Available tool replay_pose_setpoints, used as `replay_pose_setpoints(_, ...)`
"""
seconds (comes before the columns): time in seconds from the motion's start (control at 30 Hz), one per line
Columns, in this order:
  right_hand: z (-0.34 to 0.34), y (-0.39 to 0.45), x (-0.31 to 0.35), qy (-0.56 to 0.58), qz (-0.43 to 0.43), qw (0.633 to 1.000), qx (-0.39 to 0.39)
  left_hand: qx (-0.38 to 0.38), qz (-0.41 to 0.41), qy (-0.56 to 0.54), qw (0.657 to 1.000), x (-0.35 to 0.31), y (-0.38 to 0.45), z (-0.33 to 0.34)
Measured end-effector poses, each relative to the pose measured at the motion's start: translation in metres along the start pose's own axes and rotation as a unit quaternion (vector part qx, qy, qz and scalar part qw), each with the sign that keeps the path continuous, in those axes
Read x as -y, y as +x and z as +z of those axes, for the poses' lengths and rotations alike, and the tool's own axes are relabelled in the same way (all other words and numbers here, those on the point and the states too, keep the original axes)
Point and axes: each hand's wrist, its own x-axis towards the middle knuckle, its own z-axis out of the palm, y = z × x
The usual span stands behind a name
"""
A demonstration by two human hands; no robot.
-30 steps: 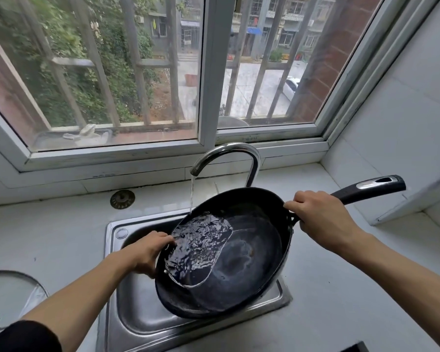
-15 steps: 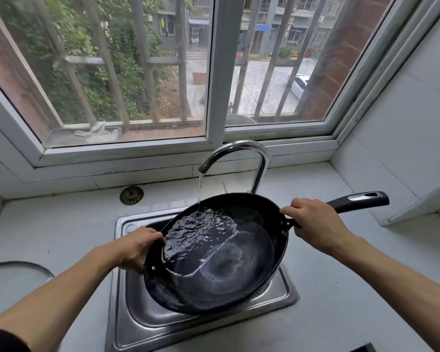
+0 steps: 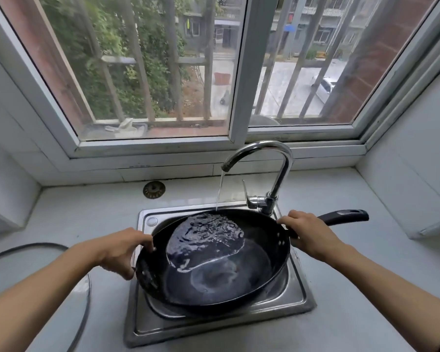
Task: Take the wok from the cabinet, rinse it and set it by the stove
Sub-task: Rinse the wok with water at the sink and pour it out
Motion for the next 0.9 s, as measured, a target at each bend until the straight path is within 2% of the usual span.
replay_pose_setpoints(0.17,0.012,0.004,0.002,0.024,-0.011,0.999,0.031,0.008,0.003,-0.035,0.999,0.001,-0.018,-0.006)
replay_pose_setpoints(0.33,0.015,0.007,0.002,0.06,-0.018,0.995,0.072,-0.027,0.007,-0.094,0.995,0.001,-0.03,-0.015)
replay_pose_setpoints(0.57,0.016,0.011,0.002,0.082,-0.032,0.994,0.07,-0.08,0.023,-0.03,0.996,0.002,-0.03,-0.018)
replay_pose_setpoints(0.77,0.016,0.009,0.0,0.056,-0.039,0.996,0.053,-0.16,0.042,0.049,0.985,0.012,-0.027,-0.004)
replay_pose_setpoints(0.9,0.013,0.012,-0.002,0.059,-0.045,0.996,0.049,-0.161,0.039,0.048,0.985,0.011,-0.025,-0.006)
